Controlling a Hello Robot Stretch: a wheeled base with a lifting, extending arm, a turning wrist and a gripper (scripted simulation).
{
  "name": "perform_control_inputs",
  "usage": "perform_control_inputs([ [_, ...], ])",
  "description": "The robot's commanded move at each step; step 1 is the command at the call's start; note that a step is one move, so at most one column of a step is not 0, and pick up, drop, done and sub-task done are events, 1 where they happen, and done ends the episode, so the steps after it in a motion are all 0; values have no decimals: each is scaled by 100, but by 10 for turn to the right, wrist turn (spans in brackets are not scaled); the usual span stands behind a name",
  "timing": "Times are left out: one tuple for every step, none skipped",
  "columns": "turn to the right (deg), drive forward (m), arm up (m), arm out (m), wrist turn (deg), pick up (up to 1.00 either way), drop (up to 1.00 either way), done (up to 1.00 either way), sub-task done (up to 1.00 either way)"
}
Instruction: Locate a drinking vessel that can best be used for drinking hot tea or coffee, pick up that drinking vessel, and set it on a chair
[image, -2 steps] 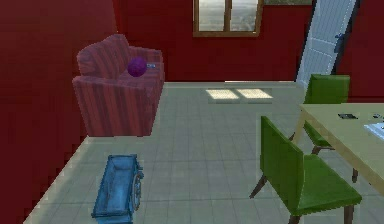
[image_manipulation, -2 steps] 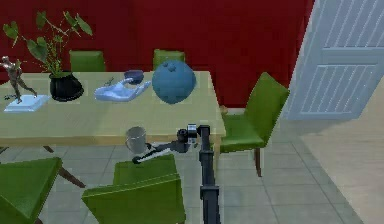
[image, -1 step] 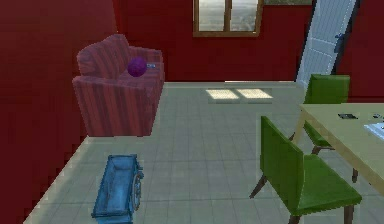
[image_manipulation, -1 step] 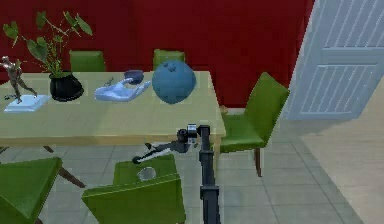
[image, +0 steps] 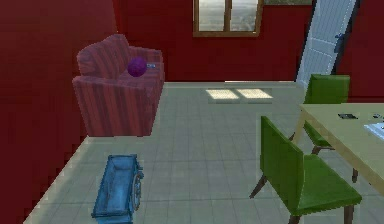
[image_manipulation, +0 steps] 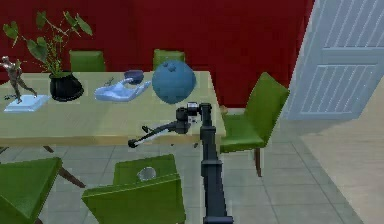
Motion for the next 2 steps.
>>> perform_control_inputs([
  [0,0,0,-8,0,0,0,0,0],
  [0,0,0,0,0,0,0,100,0],
])
